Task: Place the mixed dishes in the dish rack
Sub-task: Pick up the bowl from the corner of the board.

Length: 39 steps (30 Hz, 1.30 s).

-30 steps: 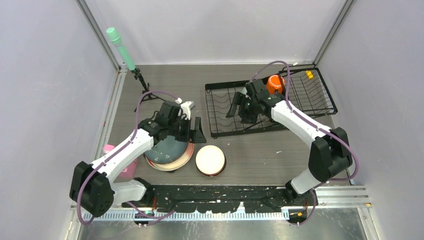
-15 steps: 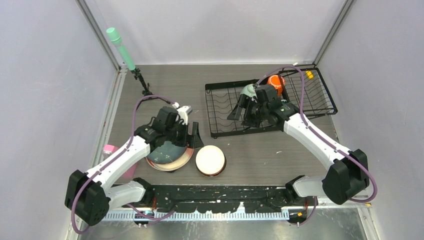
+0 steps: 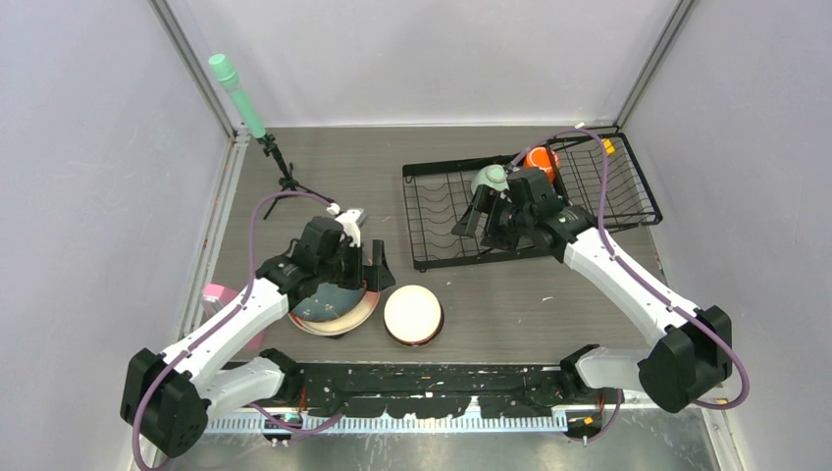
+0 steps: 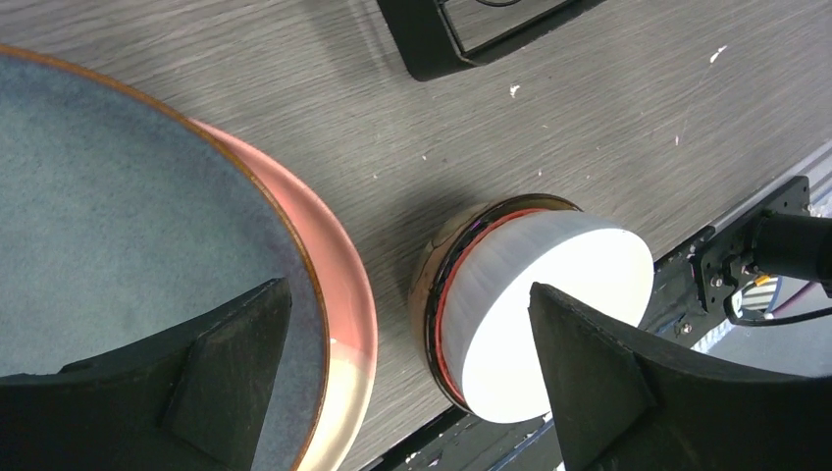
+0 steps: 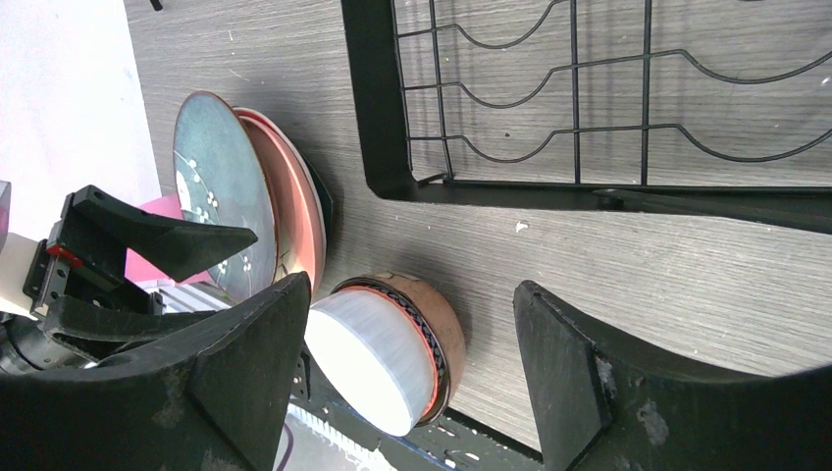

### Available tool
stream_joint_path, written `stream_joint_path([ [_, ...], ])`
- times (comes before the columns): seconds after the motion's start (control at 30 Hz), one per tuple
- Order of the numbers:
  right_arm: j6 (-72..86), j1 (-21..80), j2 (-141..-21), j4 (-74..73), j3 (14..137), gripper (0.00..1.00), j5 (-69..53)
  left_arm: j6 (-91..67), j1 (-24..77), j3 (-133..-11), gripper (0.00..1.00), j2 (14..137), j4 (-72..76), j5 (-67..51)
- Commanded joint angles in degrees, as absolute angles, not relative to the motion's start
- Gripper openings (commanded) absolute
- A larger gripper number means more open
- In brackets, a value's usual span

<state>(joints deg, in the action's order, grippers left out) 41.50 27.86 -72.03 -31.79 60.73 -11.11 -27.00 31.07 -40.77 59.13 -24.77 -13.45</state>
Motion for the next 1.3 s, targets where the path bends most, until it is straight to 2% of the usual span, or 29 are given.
stream_joint_path([
  [0.0,40.3,27.8,-70.2,-32.8,61.4,0.81,-8.6,-27.3,31.2,-40.3,0.91,61.3,-20.3,-17.4],
  [0.13,40.8,27.8,-70.7,-33.1,60.4,0.81,-8.0,-26.9,31.8,-41.0,0.85,64.7,-20.7,-20.9],
  [0.33,41.3,27.8,-71.8,-32.5,59.8,0.81,-9.4,-26.3,34.4,-40.6,0.77,63.6,-23.2,-19.2],
  [0.5,41.1,27.8,-71.0,-32.5,58.2,0.81,-8.9,-26.9,35.5,-40.1,0.82,59.3,-22.1,-17.3],
  [1.07,41.2,27.8,-71.9,-31.4,57.5,0.8,-9.1,-23.7,35.8,-43.1,0.79,61.1,-26.1,-17.3],
  [1.27,41.7,27.8,-70.8,-31.7,57.7,0.8,-9.1,-22.8,35.9,-43.1,0.75,61.7,-26.4,-17.1],
])
